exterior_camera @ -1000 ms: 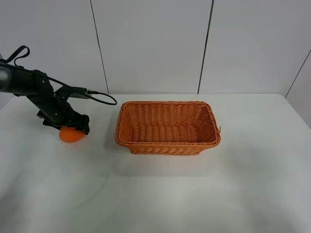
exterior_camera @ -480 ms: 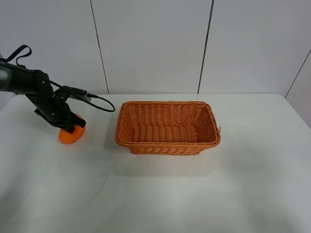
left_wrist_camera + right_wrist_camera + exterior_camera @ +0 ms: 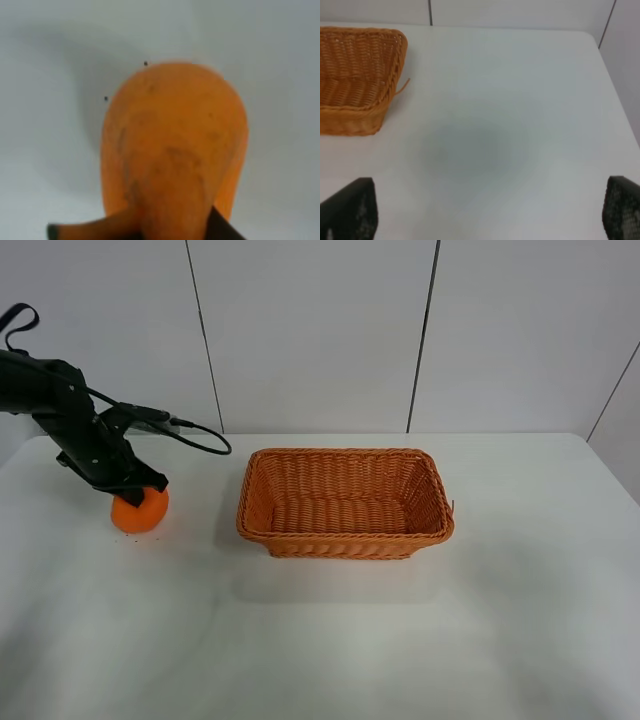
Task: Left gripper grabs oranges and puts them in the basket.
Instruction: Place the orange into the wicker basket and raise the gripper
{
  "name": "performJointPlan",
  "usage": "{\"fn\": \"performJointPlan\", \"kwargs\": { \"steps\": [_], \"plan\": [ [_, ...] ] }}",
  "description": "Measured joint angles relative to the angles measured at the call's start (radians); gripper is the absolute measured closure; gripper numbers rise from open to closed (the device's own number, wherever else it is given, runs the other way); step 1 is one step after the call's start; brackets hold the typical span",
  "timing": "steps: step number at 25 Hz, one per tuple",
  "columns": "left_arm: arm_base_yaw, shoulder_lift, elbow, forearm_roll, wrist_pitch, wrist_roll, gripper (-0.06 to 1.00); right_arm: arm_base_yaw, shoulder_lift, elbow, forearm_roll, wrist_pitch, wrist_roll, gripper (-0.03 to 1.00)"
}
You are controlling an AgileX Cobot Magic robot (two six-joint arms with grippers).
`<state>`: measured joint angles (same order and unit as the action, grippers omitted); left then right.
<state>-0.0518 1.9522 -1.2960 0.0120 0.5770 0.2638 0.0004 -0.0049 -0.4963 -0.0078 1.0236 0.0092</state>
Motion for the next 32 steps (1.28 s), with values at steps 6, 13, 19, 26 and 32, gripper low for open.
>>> {"fn": "performJointPlan", "kwargs": {
  "steps": [6,13,19,26,32],
  "plan": [
    [-0.001,-0.147,0.001,-0.122,0.033,0.0,0.82,0.0,0.0,0.0,0.0,0.0,0.0,0.27],
    [-0.166,-0.263,-0.002,-0.171,0.114,0.053,0.82,0.0,0.0,0.0,0.0,0.0,0.0,0.27],
    [-0.364,-0.225,-0.083,-0.175,0.089,0.049,0.82,0.0,0.0,0.0,0.0,0.0,0.0,0.27],
    [-0.486,-0.044,-0.314,-0.175,0.089,0.016,0.82,0.0,0.0,0.0,0.0,0.0,0.0,0.27],
    [-0.551,0.151,-0.527,-0.175,0.12,0.011,0.82,0.0,0.0,0.0,0.0,0.0,0.0,0.27]
  ]
}}
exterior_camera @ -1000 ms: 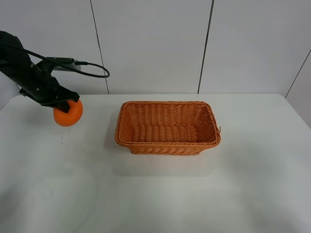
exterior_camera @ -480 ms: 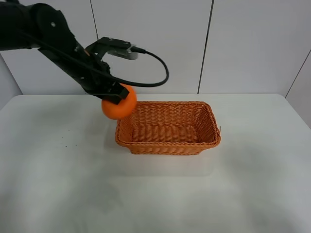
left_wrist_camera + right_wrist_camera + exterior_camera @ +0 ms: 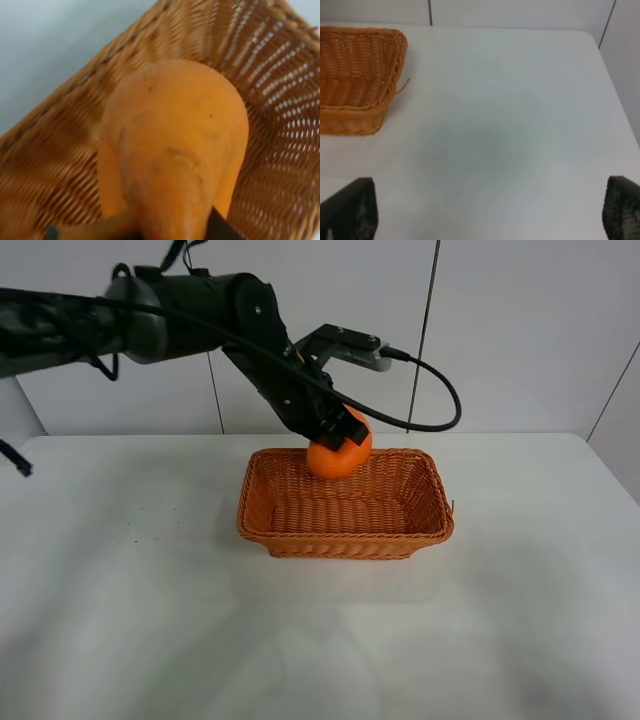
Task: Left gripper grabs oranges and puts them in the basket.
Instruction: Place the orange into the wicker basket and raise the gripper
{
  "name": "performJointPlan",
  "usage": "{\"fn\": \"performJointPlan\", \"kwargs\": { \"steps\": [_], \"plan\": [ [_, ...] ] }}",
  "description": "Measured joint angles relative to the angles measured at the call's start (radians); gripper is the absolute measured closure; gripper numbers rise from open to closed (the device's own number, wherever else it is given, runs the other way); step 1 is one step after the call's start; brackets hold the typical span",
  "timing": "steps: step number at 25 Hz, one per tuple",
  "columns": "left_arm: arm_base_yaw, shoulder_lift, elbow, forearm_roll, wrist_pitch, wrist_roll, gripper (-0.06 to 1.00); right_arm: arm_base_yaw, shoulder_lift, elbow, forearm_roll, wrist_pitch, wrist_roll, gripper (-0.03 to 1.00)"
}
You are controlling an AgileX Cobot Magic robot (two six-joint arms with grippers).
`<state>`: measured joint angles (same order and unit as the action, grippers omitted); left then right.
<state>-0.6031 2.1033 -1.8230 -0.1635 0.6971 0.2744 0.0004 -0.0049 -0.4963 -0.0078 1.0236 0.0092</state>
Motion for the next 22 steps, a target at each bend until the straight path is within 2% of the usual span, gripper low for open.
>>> {"fn": "performJointPlan", "kwargs": {
  "steps": [5,22],
  "plan": [
    [-0.008,0.129,-0.106,0.0,0.038,-0.024,0.82,0.0,0.0,0.0,0.0,0.0,0.0,0.27],
    [-0.005,0.255,-0.119,0.008,0.036,-0.03,0.82,0.0,0.0,0.0,0.0,0.0,0.0,0.27]
  ]
}}
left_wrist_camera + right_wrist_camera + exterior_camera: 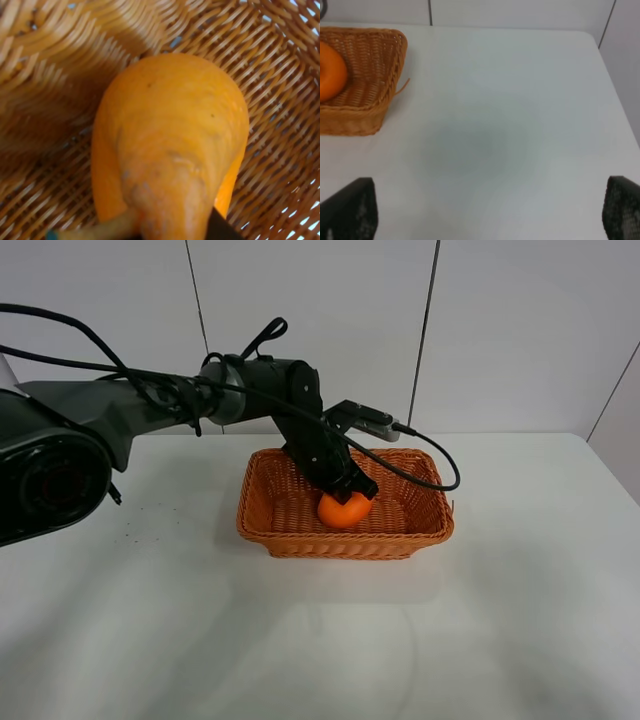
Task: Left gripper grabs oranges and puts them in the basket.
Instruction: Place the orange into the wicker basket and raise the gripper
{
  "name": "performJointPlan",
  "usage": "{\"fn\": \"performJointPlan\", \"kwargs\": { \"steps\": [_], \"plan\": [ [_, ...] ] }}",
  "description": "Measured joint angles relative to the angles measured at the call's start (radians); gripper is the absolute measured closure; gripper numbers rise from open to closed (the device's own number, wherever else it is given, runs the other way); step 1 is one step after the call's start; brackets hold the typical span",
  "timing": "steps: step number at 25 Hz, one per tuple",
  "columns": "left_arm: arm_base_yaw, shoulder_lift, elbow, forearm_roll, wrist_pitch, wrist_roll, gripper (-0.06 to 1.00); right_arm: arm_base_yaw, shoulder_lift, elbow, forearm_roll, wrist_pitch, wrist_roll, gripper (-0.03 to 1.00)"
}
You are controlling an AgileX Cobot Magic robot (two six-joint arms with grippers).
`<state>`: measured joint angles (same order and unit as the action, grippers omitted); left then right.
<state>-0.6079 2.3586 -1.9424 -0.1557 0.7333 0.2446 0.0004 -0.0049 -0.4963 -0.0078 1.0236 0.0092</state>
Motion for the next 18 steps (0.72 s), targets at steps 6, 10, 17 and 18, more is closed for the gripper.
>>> {"fn": "performJointPlan", "kwargs": {
  "steps": [6,10,17,18],
  "plan": [
    [0.0,0.001,-0.003,0.01,0.018,0.0,0.79,0.0,0.0,0.0,0.0,0.0,0.0,0.27],
    [0.0,0.001,-0.004,0.024,0.03,0.0,0.49,0.0,0.0,0.0,0.0,0.0,0.0,0.27],
    [0.0,0.0,-0.004,0.094,0.061,-0.045,0.09,0.0,0.0,0.0,0.0,0.0,0.0,0.27],
    [0.0,-0.003,-0.004,0.099,0.063,-0.046,0.09,0.0,0.0,0.0,0.0,0.0,0.0,0.27]
  ]
}}
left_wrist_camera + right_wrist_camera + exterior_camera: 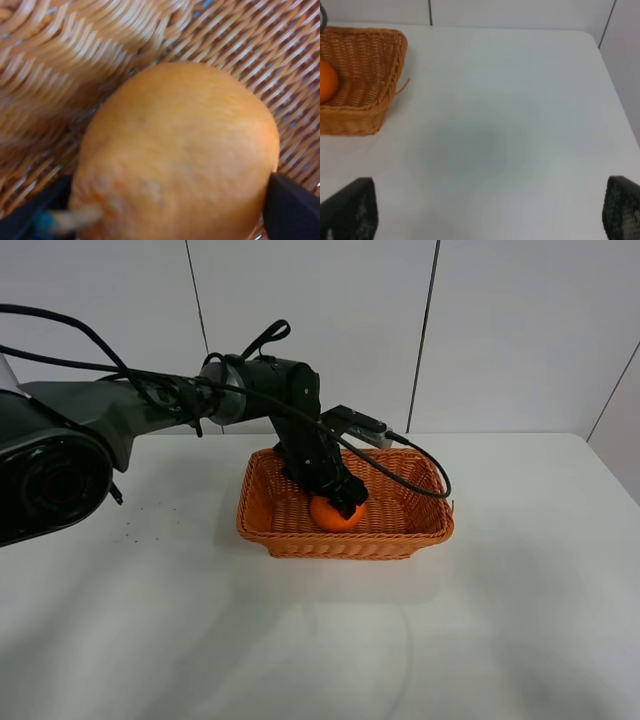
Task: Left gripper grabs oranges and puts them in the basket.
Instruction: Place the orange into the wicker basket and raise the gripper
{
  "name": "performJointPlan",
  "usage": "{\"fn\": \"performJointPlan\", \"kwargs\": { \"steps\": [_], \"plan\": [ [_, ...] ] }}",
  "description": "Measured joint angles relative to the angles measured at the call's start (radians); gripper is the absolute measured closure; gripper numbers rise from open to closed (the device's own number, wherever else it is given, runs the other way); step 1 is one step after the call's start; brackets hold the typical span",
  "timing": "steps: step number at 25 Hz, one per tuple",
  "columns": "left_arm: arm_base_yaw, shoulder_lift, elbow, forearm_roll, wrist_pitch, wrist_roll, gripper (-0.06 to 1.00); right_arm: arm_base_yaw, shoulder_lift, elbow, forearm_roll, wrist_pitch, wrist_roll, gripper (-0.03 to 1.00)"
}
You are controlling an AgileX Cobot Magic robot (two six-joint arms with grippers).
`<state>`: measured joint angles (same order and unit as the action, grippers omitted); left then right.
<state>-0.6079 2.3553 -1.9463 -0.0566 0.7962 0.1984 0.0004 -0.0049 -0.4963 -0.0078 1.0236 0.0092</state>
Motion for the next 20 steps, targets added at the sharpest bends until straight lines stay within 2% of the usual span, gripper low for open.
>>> {"fn": "performJointPlan", "kwargs": {
  "steps": [6,13,16,20],
  "plan": [
    [0.0,-0.04,-0.013,0.017,0.02,-0.03,0.07,0.0,0.0,0.0,0.0,0.0,0.0,0.27],
    [0.0,-0.043,-0.107,0.024,0.135,-0.058,0.07,0.0,0.0,0.0,0.0,0.0,0.0,0.27],
    [0.0,-0.047,-0.159,0.057,0.183,-0.07,0.07,0.0,0.0,0.0,0.0,0.0,0.0,0.27],
    [0.0,-0.095,-0.179,0.113,0.194,-0.086,0.07,0.0,0.0,0.0,0.0,0.0,0.0,0.27]
  ]
}}
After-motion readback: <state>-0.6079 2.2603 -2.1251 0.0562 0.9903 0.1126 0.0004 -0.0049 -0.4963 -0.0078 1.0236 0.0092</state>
